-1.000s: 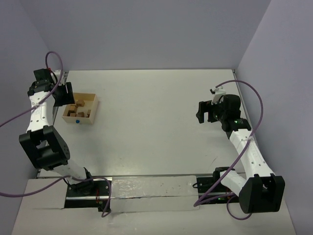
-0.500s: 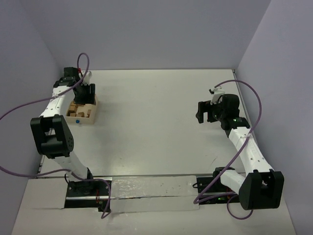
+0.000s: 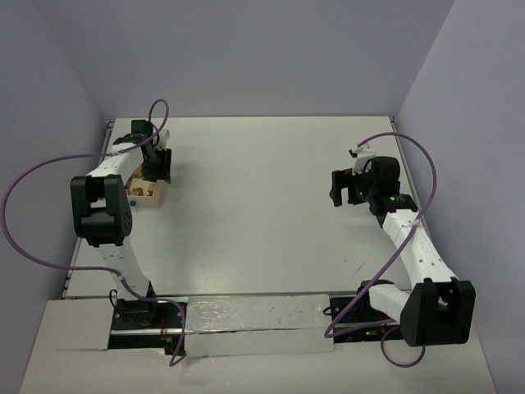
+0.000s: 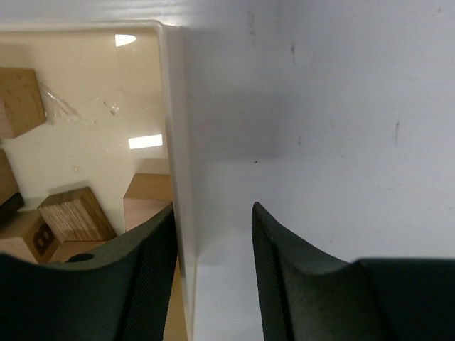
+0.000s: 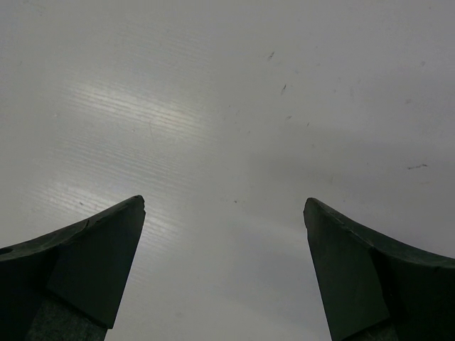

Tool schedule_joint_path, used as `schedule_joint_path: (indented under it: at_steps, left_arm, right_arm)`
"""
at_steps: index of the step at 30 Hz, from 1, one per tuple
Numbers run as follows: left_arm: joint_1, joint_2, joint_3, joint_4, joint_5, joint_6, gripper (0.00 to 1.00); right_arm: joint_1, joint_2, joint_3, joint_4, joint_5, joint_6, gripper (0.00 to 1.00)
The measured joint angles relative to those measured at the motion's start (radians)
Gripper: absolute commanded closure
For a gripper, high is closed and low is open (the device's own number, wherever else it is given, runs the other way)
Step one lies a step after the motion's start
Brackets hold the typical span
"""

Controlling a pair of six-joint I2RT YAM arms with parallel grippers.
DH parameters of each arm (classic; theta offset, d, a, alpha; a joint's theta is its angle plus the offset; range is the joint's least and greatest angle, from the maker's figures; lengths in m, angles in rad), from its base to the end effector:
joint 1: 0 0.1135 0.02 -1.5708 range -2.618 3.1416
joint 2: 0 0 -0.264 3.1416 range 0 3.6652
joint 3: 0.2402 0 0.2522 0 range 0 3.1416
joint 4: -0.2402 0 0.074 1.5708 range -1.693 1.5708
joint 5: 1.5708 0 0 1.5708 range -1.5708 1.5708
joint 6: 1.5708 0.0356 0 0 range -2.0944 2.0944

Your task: Build the wood block tower

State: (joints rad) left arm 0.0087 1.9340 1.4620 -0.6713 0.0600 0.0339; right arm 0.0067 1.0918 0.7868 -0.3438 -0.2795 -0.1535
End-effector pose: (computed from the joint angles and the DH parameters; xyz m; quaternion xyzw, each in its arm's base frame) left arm 0.4047 0.0014 0.2027 0.0187 0.9766 -0.0248 0.2126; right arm 0.2362 0.0114 0.2661 -0.1327 0.8791 0.0921 0.4485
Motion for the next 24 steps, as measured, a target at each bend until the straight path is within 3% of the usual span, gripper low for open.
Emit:
schedule_joint_path:
  at_steps: [11, 17, 24]
  left_arm:
    - [-0.033, 0.095, 0.028, 0.039, -0.035, -0.021, 0.59]
    - [-0.032, 0.12, 0.046, 0.035, -0.048, -0.05, 0.99]
    - [-0.046, 0.101, 0.053, 0.026, 0.014, -0.047, 1.0]
  right_arm:
    - [0.0, 0.004, 0.0, 0.0, 0.019, -0.013, 0.0]
    - [0.0, 0.004, 0.0, 0.0, 0.028, -0.02, 0.0]
    - [0.0, 0.004, 0.0, 0.0, 0.029, -0.021, 0.0]
